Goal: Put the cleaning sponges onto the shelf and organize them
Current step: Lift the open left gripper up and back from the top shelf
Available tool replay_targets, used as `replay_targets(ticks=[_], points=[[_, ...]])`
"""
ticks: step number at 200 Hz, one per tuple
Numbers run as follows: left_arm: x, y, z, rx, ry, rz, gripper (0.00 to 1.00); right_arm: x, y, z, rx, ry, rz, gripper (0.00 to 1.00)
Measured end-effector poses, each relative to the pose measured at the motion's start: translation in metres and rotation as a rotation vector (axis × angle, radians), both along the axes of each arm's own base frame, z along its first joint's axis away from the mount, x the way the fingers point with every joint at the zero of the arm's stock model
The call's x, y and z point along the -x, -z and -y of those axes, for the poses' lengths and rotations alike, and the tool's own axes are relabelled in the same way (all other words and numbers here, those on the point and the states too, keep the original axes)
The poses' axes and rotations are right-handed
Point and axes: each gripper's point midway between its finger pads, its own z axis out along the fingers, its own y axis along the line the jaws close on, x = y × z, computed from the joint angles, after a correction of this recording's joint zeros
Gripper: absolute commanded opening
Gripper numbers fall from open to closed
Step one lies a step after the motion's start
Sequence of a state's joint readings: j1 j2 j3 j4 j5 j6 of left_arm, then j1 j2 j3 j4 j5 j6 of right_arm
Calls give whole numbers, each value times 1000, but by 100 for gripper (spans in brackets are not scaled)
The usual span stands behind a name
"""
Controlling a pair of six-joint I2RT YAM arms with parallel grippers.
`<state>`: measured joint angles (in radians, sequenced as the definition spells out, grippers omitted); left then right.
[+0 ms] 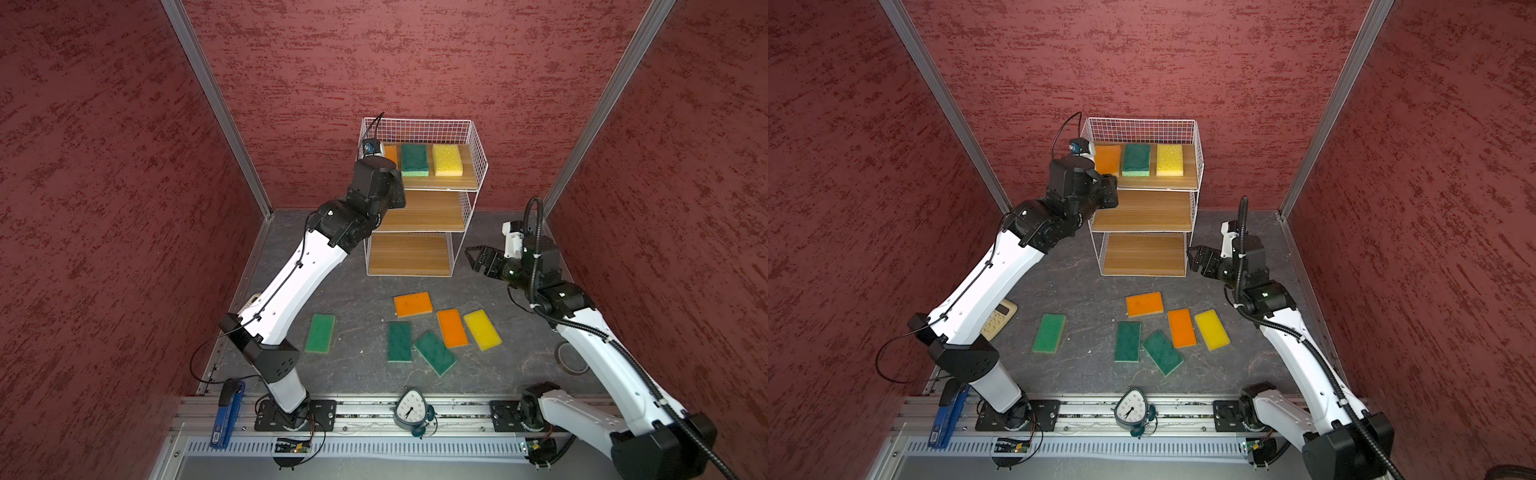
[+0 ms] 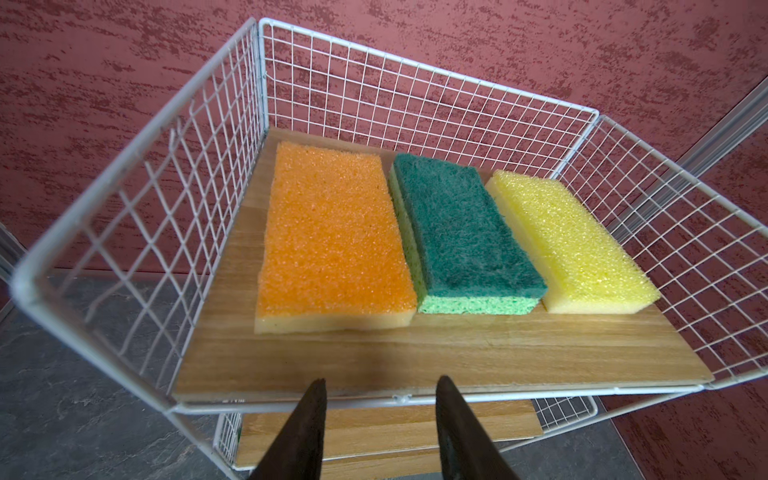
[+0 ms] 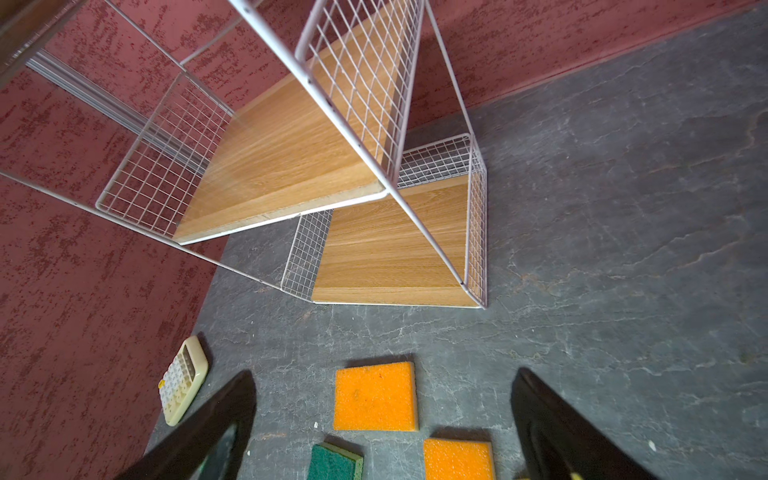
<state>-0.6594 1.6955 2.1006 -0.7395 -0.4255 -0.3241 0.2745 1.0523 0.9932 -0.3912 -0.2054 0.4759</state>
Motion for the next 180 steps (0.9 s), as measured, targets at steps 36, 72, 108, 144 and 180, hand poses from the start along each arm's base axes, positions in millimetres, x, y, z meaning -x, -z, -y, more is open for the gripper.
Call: replay_targets(ticks=[36,72,108,144,180], points=[[-3,-6,-6,14,-3,9,41,0,-4,0,1,-2,13,96],[-9,-8,-13,50,11,1,39,0,-4,0,1,-3,13,96],[-14,-5,-16,66,15,-13,39,2,-8,0,-3,-3,25,96],[-13,-4,-13,83,29,-20,37,2,-9,0,-4,-3,29,96],[-19,-1,-8,87,33,-26,31,2,-9,0,-3,-3,30,96]])
